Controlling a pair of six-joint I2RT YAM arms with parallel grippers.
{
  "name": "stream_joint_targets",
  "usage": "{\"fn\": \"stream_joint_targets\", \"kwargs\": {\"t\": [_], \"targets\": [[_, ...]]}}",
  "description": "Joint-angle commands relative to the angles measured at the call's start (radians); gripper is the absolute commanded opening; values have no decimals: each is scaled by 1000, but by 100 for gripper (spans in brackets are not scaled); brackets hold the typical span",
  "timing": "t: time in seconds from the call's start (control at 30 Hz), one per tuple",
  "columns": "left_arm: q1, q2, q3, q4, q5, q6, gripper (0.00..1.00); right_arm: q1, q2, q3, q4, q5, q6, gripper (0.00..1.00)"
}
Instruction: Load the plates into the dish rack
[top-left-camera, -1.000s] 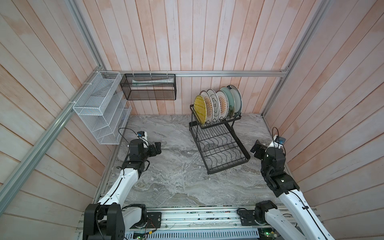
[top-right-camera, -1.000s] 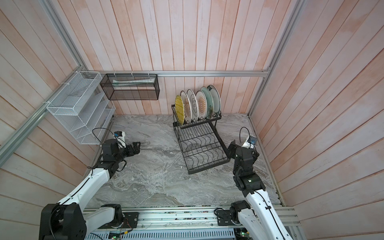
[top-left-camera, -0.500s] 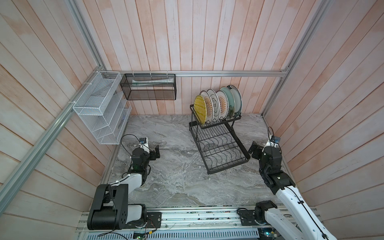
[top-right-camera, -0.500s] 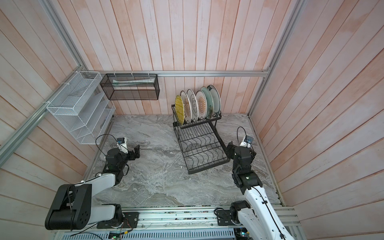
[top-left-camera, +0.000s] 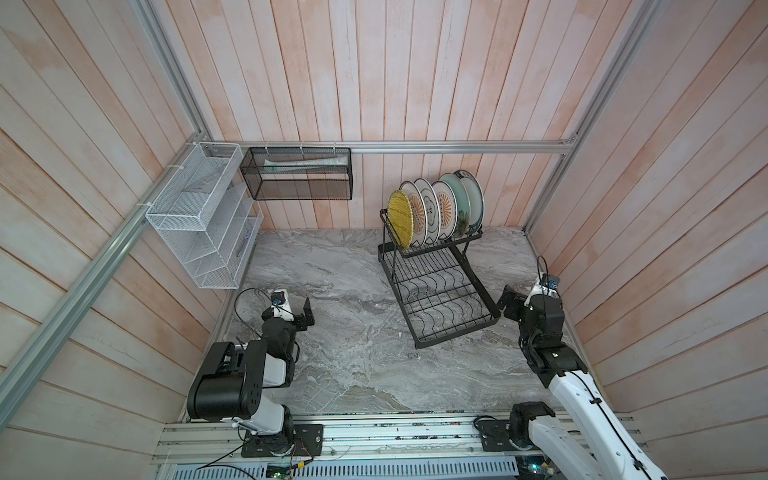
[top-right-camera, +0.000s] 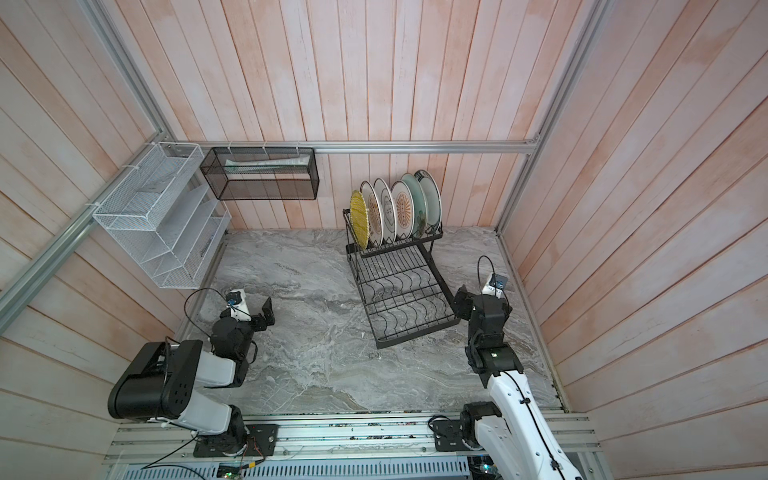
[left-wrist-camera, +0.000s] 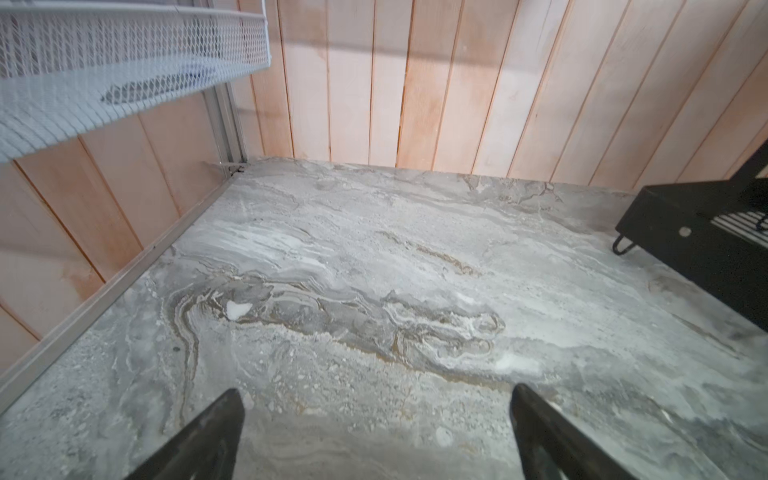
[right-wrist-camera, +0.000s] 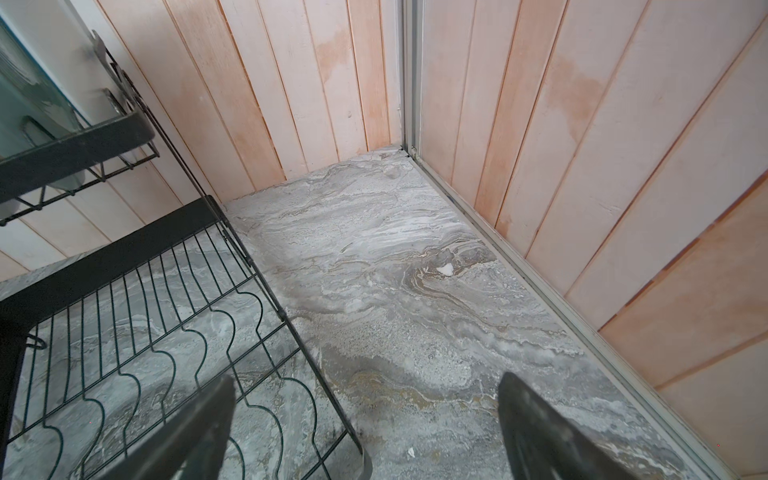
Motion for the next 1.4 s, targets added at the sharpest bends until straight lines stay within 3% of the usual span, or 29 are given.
{"fn": "stream_joint_targets", "kwargs": {"t": [0.0,0.17,0.43,0.63,0.93,1.13,1.2,1.3,1.37], "targets": [[6,-4,92,-70,47,7,100,-36,3,-47,80,-72,-14,98],[6,3,106,-88,100,32,100,-67,-13,-172,279,-51,-30,98],[3,4,104,-85,95,34,100,-85,33,-449,887,-39,-116,98],[3,4,105,-85,95,34,100,-159,174,-395,913,-115,-136,98],[0,4,105,-85,91,34,100,-170,515,-332,1142,-208,-201,98],[-2,4,106,-86,88,37,100,-166,805,-309,1419,-365,-263,98],[-1,4,106,-86,88,37,100,-161,738,-251,1181,-368,-277,98],[-2,3,106,-86,87,37,100,-162,781,-291,1337,-357,-260,98],[-3,4,106,-86,86,37,100,-161,774,-283,1308,-357,-260,98]]}}
